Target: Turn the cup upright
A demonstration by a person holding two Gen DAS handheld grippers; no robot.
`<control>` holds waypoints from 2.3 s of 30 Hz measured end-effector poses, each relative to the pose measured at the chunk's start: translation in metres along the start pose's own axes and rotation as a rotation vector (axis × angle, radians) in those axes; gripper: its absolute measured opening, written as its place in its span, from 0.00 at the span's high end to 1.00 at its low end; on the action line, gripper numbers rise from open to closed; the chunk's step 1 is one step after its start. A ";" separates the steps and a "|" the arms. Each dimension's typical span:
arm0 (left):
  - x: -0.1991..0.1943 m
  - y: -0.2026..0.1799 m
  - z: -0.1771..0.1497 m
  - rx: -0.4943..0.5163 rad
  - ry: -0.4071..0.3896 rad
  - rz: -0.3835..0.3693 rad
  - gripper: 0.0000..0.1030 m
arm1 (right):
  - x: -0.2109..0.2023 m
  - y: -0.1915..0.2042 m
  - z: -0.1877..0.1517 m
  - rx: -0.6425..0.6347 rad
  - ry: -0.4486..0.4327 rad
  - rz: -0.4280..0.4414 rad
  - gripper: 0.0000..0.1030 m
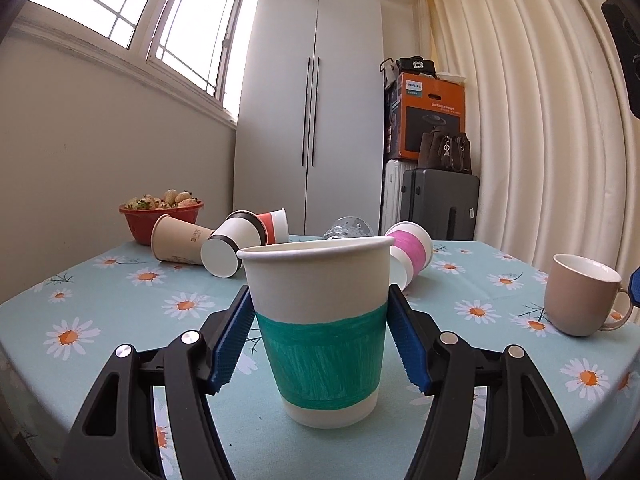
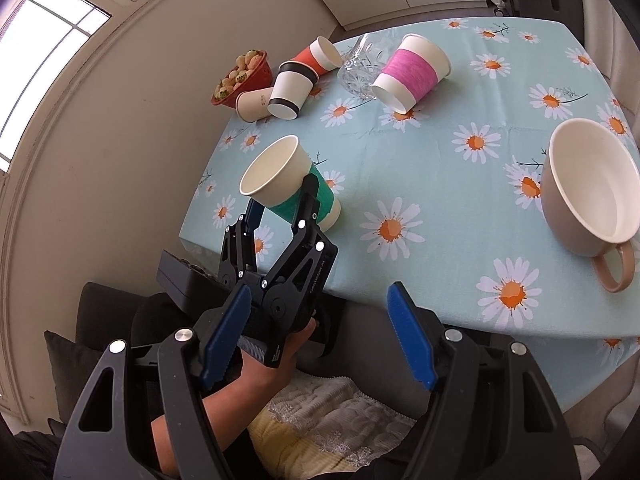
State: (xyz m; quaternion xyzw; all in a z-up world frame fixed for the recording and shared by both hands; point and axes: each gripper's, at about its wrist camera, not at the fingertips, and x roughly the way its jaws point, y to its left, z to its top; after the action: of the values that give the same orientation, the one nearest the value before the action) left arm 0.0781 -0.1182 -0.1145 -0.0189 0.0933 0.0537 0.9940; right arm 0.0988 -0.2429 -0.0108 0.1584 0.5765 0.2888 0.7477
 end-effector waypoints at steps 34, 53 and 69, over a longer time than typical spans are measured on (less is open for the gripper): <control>-0.023 0.007 0.033 -0.006 -0.015 -0.055 0.16 | -0.034 0.013 -0.015 0.022 -0.067 -0.002 0.29; -0.126 0.091 0.141 0.059 0.197 -0.269 0.06 | -0.046 0.044 -0.047 -0.052 -0.252 -0.040 0.22; -0.128 0.128 0.112 0.087 0.440 -0.324 0.06 | -0.031 0.059 -0.085 -0.201 -0.447 -0.414 0.17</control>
State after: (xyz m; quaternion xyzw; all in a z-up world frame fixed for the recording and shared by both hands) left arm -0.0401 0.0011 0.0161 -0.0019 0.3050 -0.1156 0.9453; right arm -0.0018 -0.2234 0.0227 0.0229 0.3864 0.1440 0.9107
